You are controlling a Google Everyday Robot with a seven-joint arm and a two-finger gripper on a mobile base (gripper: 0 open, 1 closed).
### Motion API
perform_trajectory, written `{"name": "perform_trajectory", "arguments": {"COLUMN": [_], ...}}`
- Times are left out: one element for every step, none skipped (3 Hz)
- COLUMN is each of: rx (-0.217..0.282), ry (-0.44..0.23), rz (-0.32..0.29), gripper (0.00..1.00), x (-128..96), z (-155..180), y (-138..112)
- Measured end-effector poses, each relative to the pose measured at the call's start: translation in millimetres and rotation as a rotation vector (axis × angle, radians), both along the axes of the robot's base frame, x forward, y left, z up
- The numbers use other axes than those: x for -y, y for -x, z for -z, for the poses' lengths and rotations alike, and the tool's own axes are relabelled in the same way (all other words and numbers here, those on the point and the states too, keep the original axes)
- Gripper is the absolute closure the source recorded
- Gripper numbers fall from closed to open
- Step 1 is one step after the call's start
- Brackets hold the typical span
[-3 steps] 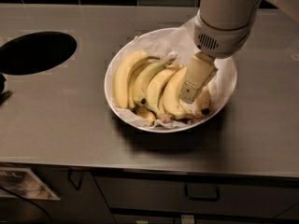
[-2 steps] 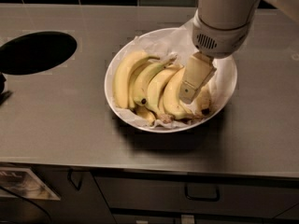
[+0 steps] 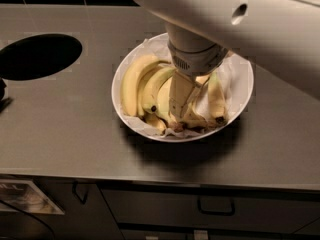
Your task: Pick banana from white bowl
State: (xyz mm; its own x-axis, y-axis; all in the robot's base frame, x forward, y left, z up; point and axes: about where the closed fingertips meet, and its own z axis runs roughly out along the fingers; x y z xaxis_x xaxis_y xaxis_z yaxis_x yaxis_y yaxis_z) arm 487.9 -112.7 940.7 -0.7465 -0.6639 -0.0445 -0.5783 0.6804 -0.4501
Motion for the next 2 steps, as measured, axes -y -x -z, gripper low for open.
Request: {"name": "perform_trajectory", "arguments": {"rx": [0.0,0.028], "ry": [0.0,-0.009], "rz": [0.0,0.001], "gripper": [0.0,0.17], "x": [0.0,-2.1], "z": [0.0,-2.1], "y": [0.0,-4.9]}}
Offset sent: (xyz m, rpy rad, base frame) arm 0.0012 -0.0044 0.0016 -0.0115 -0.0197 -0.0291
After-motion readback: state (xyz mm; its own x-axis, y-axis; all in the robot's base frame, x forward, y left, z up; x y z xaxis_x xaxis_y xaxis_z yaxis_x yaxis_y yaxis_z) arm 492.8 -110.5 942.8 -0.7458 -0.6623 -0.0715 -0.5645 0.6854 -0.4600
